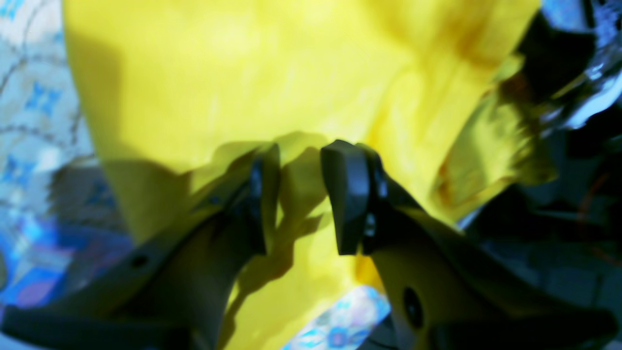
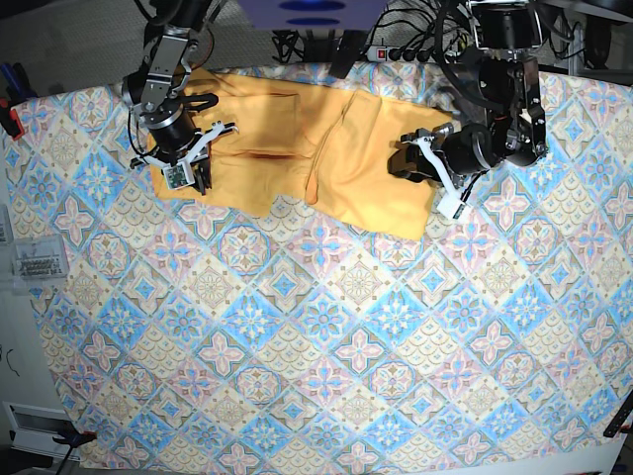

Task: Fold the T-shirt properly
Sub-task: 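Lay the folded end onto the shirt middle with the left gripper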

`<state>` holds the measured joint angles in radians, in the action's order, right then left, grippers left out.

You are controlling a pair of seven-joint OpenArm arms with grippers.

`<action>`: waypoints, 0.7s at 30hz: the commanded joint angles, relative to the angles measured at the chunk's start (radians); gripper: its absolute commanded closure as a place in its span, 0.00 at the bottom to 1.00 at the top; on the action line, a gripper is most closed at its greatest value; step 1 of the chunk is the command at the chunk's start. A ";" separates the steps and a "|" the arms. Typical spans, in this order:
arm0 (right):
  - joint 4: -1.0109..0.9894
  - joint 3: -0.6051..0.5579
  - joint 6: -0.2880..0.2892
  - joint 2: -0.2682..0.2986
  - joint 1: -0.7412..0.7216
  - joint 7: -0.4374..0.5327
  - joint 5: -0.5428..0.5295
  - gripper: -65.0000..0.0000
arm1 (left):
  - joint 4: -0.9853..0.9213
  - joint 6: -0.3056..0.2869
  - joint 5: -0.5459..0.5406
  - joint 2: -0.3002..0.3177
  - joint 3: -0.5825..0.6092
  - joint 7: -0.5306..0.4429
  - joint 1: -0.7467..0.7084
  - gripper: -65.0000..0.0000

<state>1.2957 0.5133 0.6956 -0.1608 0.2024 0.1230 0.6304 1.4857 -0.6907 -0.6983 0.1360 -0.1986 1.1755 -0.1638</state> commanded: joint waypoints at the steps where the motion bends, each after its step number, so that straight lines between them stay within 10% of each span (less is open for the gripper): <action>1: 0.003 0.005 0.003 0.004 0.007 -0.038 0.024 0.93 | 0.017 0.007 -0.002 -0.008 -0.002 -0.012 0.011 0.71; 6: 0.003 0.005 0.003 0.004 0.007 -0.038 0.024 0.93 | 0.014 0.095 0.062 -0.045 -0.002 -0.012 0.011 0.71; 21: 0.014 0.051 0.003 0.004 0.007 -0.033 0.024 0.93 | 0.013 0.098 0.081 -0.059 -0.002 -0.012 0.011 0.71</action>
<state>1.3018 0.5560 0.7067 -0.1631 0.2028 0.1280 0.6285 1.4853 -0.5911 -0.6018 0.0750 -0.1989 1.1706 -0.1616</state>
